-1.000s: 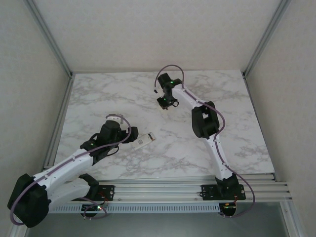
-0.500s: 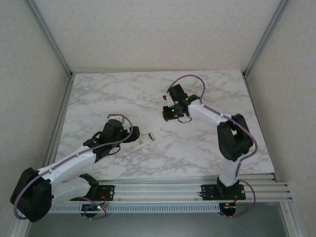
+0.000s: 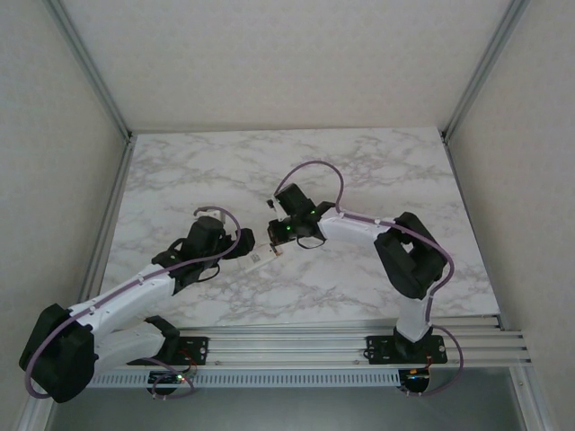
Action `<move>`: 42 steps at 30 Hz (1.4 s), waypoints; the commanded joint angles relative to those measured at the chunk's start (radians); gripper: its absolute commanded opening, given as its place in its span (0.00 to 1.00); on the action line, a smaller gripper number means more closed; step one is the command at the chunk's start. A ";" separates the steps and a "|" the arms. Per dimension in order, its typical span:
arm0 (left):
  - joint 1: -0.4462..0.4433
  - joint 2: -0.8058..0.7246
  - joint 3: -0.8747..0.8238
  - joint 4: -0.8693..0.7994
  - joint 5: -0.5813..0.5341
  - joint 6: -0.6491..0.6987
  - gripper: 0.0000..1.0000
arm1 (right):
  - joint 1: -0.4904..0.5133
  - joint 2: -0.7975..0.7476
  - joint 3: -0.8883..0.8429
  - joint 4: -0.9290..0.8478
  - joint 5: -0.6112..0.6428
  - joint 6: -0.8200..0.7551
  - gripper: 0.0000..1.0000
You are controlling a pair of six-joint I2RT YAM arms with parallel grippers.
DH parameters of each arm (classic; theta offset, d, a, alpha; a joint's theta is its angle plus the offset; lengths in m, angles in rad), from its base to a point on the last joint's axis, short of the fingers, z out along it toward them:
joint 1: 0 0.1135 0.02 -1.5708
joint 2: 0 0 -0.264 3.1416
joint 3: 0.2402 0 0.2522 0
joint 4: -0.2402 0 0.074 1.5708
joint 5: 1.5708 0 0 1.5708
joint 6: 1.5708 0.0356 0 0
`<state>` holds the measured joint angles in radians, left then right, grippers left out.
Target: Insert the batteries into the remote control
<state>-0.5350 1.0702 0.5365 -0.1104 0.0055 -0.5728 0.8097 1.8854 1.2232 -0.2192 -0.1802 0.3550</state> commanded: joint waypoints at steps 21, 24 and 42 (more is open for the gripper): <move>0.003 -0.005 0.020 -0.013 -0.005 -0.018 0.99 | 0.024 0.047 -0.017 -0.008 0.073 -0.055 0.11; 0.004 -0.010 0.015 -0.012 -0.009 -0.018 1.00 | 0.026 0.050 -0.018 -0.007 0.046 -0.035 0.13; 0.003 -0.011 -0.003 0.002 -0.001 -0.025 1.00 | 0.022 0.019 0.057 -0.120 0.011 -0.054 0.23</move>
<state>-0.5350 1.0676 0.5365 -0.1154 0.0036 -0.5804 0.8234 1.9301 1.2354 -0.2932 -0.1532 0.3210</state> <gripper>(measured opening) 0.995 0.231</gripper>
